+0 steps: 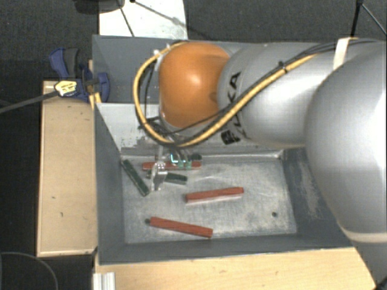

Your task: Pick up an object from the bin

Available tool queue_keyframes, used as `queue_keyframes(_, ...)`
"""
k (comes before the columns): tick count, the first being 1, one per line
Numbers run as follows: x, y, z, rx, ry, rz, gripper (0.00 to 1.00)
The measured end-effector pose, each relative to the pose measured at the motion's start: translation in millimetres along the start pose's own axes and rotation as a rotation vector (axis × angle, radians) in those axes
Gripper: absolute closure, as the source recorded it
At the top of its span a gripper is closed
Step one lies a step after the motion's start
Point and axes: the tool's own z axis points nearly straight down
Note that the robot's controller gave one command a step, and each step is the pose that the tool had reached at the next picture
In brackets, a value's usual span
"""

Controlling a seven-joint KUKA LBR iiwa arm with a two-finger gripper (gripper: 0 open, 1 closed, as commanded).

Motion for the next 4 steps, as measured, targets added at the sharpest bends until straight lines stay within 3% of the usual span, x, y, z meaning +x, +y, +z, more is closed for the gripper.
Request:
queue_keyframes(2, -5.7, 4, -10, 0.001, 0.000, 0.058, 0.00)
queue_keyframes(3, -8.3, -18, 32, -0.003, -0.009, 0.027, 0.00)
queue_keyframes(4, -0.3, -52, 99, 0.001, 0.000, 0.211, 1.00)
